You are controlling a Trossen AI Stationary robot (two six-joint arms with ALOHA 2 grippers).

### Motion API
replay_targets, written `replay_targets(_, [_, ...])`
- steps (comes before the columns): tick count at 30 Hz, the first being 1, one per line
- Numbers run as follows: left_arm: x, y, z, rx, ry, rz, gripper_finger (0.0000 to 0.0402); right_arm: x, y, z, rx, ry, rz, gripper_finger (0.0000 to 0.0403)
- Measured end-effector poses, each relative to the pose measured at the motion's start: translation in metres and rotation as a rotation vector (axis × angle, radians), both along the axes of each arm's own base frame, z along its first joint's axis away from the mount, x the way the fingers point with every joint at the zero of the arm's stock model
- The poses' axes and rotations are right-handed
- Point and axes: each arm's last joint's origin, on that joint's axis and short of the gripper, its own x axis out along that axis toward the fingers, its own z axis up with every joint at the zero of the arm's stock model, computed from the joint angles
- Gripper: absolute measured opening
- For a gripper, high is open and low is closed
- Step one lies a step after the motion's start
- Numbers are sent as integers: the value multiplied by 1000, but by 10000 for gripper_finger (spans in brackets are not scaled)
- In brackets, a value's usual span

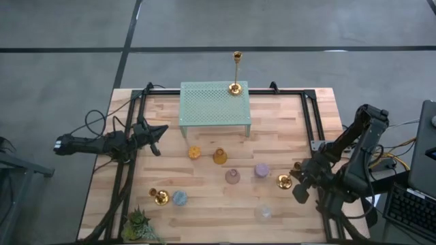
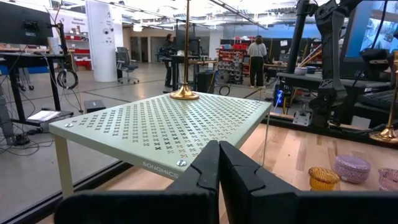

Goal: Pick & Place candle stick holders
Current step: Put the right gold candle holder on the shelf aligned with the other gold candle holder

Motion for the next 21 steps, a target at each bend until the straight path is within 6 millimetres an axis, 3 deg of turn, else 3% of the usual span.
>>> replay_targets(21, [0,0,0,0,1,0,10,18,-12,5,-24,11,31,13])
